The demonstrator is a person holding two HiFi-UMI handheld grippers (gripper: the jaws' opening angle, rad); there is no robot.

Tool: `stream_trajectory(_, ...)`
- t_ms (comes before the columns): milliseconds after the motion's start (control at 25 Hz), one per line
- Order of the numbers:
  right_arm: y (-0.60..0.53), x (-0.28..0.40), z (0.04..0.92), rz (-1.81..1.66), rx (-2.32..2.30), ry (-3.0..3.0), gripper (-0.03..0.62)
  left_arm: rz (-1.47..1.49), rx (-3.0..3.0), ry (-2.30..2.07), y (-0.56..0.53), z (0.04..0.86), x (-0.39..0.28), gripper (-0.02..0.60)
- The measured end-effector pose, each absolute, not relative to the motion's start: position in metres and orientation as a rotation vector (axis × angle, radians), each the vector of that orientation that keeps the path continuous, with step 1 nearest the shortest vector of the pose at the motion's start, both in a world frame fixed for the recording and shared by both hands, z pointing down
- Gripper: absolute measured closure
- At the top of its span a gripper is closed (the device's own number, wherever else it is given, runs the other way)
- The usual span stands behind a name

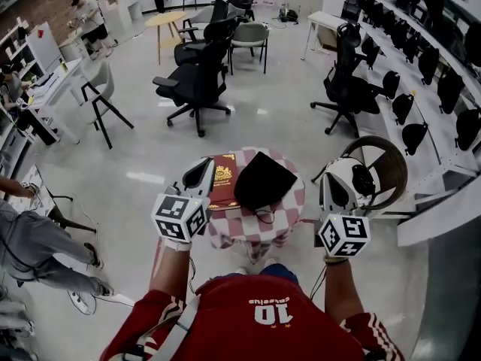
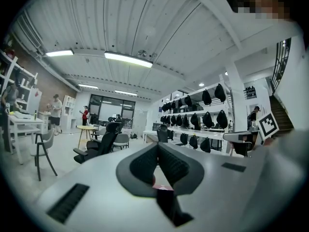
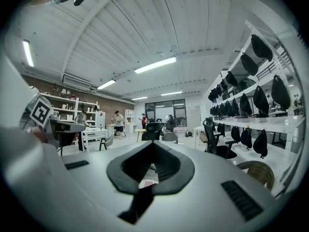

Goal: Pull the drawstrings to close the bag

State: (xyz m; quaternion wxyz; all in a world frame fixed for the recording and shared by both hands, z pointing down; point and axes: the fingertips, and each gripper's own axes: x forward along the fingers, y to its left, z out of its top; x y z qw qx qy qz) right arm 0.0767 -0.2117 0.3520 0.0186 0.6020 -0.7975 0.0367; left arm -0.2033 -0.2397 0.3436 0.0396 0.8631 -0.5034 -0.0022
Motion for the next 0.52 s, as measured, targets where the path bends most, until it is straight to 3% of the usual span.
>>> stream_trajectory(520,-0.217,0.09,0.355,0.133,1.894,-2.439,0.579,-0.024,2.628,-1.592,-0.242,0.34,-0.203,0.574)
